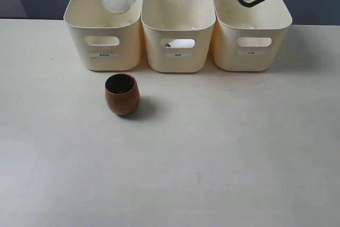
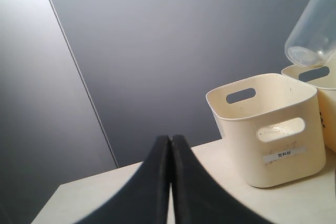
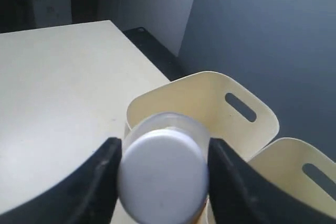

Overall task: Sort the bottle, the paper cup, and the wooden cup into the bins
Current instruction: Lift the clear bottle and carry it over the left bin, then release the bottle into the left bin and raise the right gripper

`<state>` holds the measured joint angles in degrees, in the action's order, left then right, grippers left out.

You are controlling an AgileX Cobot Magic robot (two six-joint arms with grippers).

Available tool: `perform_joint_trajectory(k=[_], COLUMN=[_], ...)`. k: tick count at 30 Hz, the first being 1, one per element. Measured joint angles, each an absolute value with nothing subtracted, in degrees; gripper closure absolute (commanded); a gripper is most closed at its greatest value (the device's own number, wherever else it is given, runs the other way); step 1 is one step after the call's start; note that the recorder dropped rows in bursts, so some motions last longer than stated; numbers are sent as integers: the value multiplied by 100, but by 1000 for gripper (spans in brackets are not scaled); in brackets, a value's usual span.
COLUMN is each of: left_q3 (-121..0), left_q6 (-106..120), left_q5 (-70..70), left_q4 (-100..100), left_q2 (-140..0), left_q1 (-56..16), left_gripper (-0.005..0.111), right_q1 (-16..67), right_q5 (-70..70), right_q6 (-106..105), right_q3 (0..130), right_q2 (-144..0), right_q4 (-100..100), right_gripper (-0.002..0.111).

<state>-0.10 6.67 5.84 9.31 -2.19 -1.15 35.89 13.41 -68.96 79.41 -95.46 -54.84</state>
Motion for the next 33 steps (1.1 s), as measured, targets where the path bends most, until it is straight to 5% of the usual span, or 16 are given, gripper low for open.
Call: perform_joint_trajectory(k=[33], left_q3=[-10], left_q6=[667], left_q5=[584], left_q4=[931], left_q2=[-219], left_q1=[-115], left_gripper=[107], right_q1=[3965], right_q5=[-157], right_q6=[-7040], right_q3=[9798], right_q2=[-12104], right_q4=[-5559], right_gripper=[109])
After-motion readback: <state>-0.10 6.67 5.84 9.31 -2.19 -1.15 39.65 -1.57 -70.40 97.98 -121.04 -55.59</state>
